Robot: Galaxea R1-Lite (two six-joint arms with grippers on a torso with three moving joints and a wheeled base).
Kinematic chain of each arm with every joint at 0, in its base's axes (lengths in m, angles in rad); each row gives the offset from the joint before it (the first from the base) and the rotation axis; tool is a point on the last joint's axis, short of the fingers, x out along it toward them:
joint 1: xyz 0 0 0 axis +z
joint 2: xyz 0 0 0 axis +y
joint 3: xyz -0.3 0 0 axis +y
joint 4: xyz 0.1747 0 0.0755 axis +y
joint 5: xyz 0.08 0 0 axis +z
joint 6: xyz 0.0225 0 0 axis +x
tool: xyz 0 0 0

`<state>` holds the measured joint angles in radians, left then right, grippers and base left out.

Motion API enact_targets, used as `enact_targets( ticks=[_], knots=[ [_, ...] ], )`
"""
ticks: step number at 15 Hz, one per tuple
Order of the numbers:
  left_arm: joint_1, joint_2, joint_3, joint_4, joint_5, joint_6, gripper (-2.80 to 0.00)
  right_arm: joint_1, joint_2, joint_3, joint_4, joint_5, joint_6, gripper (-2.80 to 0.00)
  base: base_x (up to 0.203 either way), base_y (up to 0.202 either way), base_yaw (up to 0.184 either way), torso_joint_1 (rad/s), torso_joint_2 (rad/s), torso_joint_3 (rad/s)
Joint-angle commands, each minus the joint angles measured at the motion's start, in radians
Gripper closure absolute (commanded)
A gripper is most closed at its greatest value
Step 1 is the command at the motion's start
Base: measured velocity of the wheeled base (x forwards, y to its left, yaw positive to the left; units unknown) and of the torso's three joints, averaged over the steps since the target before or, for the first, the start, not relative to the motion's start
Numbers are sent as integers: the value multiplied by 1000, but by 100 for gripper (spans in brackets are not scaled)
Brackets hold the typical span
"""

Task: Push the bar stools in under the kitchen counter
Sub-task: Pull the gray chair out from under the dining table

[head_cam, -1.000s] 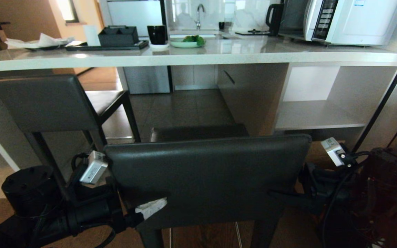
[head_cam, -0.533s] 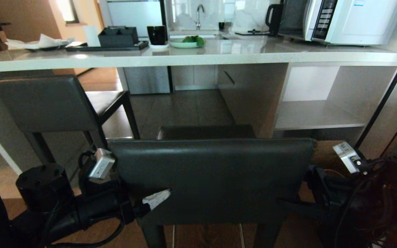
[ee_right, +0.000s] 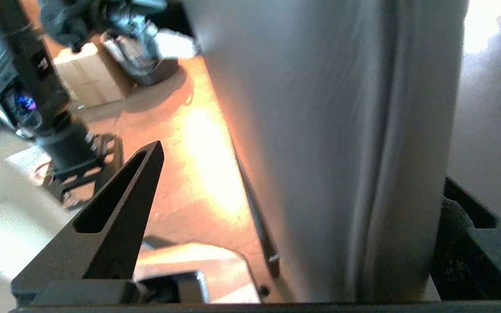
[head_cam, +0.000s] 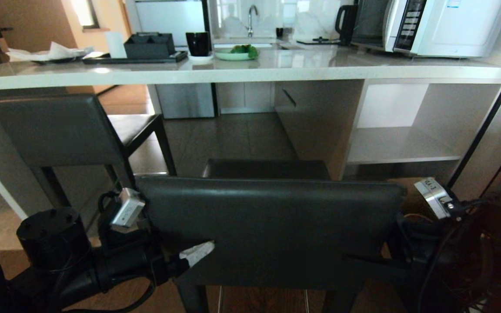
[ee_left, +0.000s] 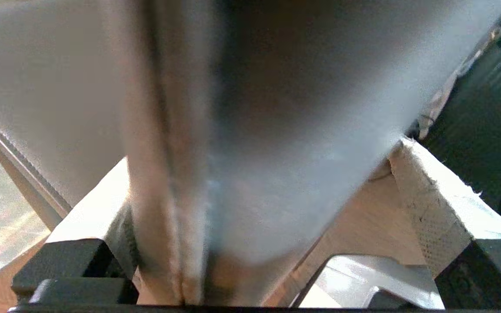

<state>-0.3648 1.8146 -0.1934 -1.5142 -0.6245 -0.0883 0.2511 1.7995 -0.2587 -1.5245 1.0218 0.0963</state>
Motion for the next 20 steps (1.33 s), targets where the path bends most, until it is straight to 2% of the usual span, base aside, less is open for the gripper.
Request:
enact_targets(
  ticks=[1,5,7,12,14,17,20],
  knots=[
    [-44,-30,6,-16,-8,1,-280,-17,46,-43,-6,-19,9,-280,0,0,0,0,0,0],
    [-83,-32,2,-16,-3,2,-280,-82,78,-70,-6,-17,10,-280,0,0,0,0,0,0],
    [-75,-27,-3,-16,4,3,-280,-90,70,-66,-6,-10,8,-280,0,0,0,0,0,0],
    [62,-83,15,-16,4,-4,-280,-99,23,-27,-6,-2,9,-280,0,0,0,0,0,0],
    [101,-127,80,-16,-2,-9,-280,-106,9,-11,-6,3,10,-280,0,0,0,0,0,0],
    [116,-199,178,-16,-2,-10,-280,-179,-12,9,-6,32,10,-280,0,0,0,0,0,0],
    [141,-302,193,-16,8,-31,-280,-297,-69,65,-6,83,12,-280,0,0,0,0,0,0]
  ],
)
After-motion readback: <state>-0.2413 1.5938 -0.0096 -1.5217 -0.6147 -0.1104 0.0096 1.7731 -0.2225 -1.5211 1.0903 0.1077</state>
